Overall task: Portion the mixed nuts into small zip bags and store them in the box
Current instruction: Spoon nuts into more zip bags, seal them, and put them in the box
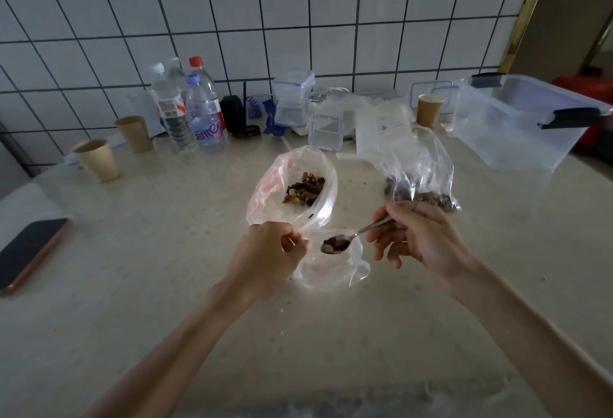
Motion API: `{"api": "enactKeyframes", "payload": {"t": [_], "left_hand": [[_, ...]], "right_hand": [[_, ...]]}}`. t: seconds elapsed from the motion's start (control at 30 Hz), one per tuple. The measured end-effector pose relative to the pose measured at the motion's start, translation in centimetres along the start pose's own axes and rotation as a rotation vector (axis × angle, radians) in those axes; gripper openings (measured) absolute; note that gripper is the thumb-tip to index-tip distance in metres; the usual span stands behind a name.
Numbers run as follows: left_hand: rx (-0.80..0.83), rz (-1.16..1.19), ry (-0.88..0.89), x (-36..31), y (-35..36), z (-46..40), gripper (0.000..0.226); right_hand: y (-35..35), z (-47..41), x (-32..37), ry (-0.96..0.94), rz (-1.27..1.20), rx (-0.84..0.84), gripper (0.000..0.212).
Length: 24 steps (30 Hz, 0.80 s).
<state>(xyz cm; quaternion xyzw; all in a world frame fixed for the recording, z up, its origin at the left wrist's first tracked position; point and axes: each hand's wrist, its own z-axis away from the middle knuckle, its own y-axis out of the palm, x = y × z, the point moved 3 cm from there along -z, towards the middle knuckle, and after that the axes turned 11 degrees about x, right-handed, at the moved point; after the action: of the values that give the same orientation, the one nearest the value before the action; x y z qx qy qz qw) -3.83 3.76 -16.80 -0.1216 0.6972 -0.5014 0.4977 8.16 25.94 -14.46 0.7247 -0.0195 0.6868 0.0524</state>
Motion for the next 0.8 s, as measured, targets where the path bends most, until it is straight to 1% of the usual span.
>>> {"api": "enactKeyframes", "payload": {"t": [0.1, 0.17, 0.23, 0.3, 0.37, 0.43, 0.5, 0.6, 0.7, 0.8], "left_hand": [[0.019, 0.085, 0.000, 0.4, -0.1, -0.2, 0.023], [0.095, 0.165, -0.016, 0.7, -0.4, -0.4, 0.025], [0.155, 0.200, -0.033, 0.8, -0.8, -0.7, 0.026], [0.168, 0.205, -0.037, 0.9, -1.0, -1.0, 0.026], [0.152, 0.195, -0.028, 0.9, -0.8, -1.0, 0.025], [0.143, 0.182, -0.017, 0.8, -0.6, -1.0, 0.025], [0.109, 0.157, -0.015, 0.9, -0.8, -0.9, 0.027], [-0.040, 0.135, -0.019, 1.0, -1.8, -1.1, 0.030], [-0.228, 0.084, -0.023, 0.8, -2.9, -1.6, 0.029], [-0.294, 0.046, 0.025, 0.1, -3.3, -2.6, 0.030]], "right_hand": [[0.5, 0.8, 0.3, -0.122, 0.323, 0.080, 0.029], [0.7, 1.6, 0.8, -0.217, 0.576, 0.132, 0.027], [0.8, 2.2, 1.3, -0.271, 0.802, 0.184, 0.024], [1.0, 2.5, 1.7, -0.292, 0.923, 0.204, 0.025], [1.0, 2.3, 2.0, -0.298, 0.849, 0.193, 0.026], [0.8, 2.0, 2.2, -0.306, 0.655, 0.125, 0.028], [0.4, 1.4, 2.3, -0.290, 0.450, 0.023, 0.028], [0.0, 0.2, 2.2, -0.237, 0.231, -0.093, 0.027], [0.2, -1.6, 2.3, -0.182, 0.152, -0.143, 0.026], [1.2, -3.7, 2.1, -0.150, 0.159, -0.145, 0.025]]}}
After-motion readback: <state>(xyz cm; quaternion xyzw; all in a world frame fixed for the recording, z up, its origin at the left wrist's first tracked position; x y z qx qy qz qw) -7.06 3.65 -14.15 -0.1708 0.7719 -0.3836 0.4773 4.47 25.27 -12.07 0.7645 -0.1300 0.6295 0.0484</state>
